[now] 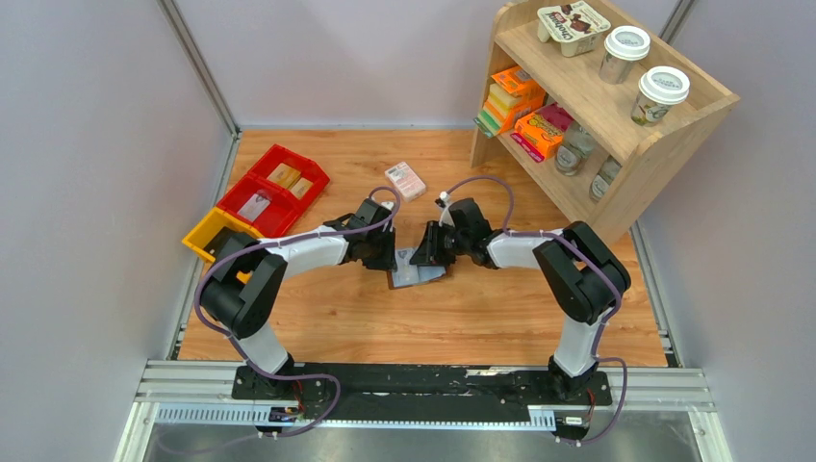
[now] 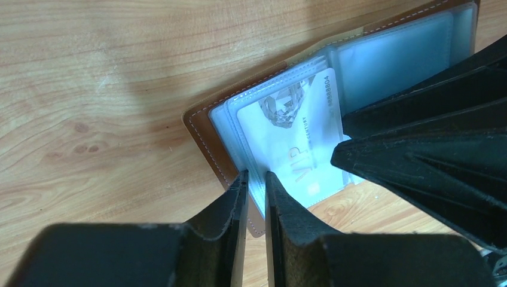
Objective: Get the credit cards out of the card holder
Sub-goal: Remove the credit card from the card holder.
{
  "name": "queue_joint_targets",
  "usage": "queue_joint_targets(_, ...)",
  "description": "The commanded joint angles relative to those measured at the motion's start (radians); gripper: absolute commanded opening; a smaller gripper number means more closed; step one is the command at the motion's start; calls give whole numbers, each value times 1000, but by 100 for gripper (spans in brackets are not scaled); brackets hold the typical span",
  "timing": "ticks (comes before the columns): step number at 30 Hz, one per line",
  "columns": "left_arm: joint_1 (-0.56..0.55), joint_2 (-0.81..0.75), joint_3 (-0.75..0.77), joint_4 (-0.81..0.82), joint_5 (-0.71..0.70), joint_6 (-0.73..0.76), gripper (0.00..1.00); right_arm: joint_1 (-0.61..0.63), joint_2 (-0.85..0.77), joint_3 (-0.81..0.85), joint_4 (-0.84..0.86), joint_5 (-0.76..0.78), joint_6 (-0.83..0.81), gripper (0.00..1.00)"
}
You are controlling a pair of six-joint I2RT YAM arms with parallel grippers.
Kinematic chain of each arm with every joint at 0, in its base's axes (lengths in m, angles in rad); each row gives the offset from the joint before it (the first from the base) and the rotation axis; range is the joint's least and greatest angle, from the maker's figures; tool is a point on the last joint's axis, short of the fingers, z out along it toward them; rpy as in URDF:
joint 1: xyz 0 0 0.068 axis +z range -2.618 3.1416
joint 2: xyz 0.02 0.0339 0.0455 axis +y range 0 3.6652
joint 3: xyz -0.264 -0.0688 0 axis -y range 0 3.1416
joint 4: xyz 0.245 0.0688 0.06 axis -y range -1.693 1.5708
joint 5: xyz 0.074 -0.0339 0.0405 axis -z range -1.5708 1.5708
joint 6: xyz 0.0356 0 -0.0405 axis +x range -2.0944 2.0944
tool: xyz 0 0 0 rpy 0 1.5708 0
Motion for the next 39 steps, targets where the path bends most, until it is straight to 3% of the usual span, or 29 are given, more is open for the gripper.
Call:
queue_joint_targets(1,-3,61,-65,-123,-56,15,21,-4,-40,-31,144,-122,45,26)
queue_joint_targets(14,-1,78,-59,-137,-63,21,20,-12,-63,-68,258,-191,84,17)
queue_joint_targets(21,-3,82,-56,-143,-65,23,20,-12,-46,-70,292,-231,88,7)
queue_joint_targets(39,-4,61,-61,-121,-43,40,18,20,94,27,263,-285,84,26)
